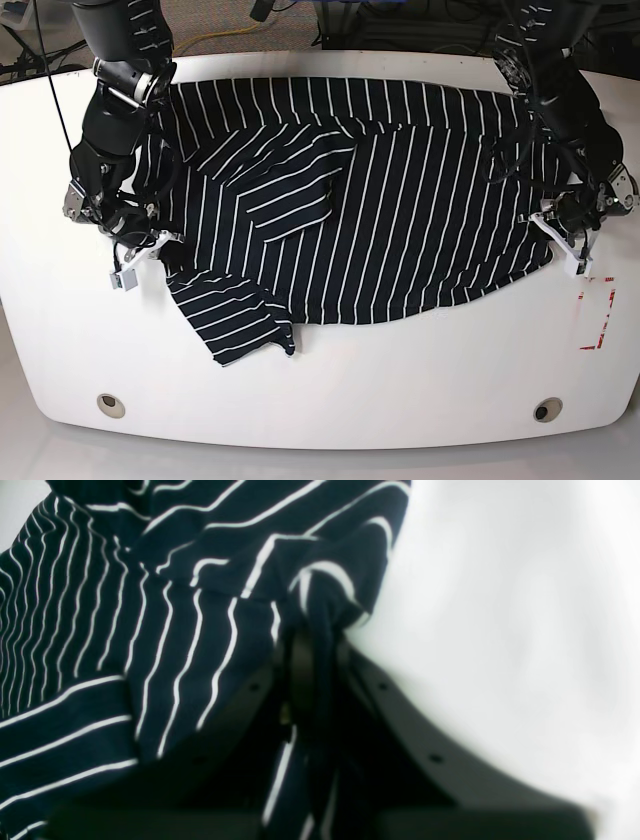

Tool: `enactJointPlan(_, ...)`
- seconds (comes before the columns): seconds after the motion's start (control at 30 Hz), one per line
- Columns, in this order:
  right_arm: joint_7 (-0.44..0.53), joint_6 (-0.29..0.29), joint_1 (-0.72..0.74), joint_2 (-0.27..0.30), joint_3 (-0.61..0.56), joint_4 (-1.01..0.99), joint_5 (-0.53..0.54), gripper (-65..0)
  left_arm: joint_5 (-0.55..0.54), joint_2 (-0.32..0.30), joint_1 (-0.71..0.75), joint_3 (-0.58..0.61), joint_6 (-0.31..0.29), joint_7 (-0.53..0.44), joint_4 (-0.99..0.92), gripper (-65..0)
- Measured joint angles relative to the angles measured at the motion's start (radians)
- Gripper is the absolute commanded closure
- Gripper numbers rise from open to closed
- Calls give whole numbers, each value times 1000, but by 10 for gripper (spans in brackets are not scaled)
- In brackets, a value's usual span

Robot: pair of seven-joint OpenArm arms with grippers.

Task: Fold the T-shirt properly
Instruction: 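Move both grippers to the shirt's sides to grasp again, then grasp the shirt edge with the right gripper and reposition the left gripper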

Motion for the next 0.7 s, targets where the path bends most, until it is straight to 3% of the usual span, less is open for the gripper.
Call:
enactJointPlan(0.17, 0, 0, 0, -1, 0, 0, 0, -33, -15, 2, 37, 16, 0, 60, 66, -56)
enactJointPlan(0.37, -3, 1, -2, -2, 0, 0, 5, -33, -6, 2, 184, 24, -4, 154, 317, -112)
enactJointPlan(0.53, -4, 5, -2, -2, 0, 0, 5, -33, 11, -4, 319, 104, -1, 147, 552, -108)
enactJointPlan(0.7, -4, 4, -3, -4, 0, 0, 6, -33, -13, 0, 370, 126, -6, 49, 725, -136)
